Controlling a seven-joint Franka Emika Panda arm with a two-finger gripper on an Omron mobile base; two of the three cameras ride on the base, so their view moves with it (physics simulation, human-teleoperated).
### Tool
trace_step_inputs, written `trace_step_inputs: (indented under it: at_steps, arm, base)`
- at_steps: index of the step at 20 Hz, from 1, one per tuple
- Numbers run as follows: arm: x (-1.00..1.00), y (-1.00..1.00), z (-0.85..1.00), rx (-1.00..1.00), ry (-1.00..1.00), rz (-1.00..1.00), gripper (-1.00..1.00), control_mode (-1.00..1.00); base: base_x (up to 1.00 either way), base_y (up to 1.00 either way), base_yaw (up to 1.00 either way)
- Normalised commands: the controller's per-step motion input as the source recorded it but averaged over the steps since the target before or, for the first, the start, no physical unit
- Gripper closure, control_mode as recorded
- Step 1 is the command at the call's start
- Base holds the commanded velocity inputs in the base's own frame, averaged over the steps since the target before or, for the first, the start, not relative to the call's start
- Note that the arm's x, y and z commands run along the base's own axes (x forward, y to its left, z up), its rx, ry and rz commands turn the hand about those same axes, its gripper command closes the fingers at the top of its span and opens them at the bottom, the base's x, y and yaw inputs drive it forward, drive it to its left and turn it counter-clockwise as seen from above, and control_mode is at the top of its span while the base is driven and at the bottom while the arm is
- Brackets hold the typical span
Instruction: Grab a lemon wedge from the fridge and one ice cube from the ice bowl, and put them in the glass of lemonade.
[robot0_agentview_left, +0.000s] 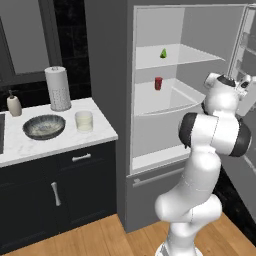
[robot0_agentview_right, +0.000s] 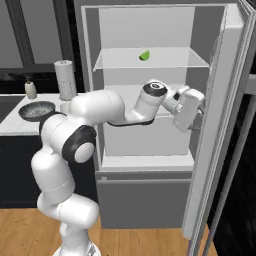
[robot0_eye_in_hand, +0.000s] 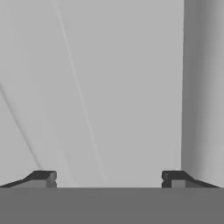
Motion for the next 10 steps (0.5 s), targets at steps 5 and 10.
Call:
trace_step_inputs:
  at_steps: [5,10]
  arm:
    - [-0.02,-0.60,0.00,0.09,-0.25,0.49,-1.00,-1.00]
    - [-0.02,-0.30,0.00,0.16,-0.30,0.47,-1.00,-1.00]
  base:
    - [0.00,0.00,0.00]
    - [0.00,0.00,0.00]
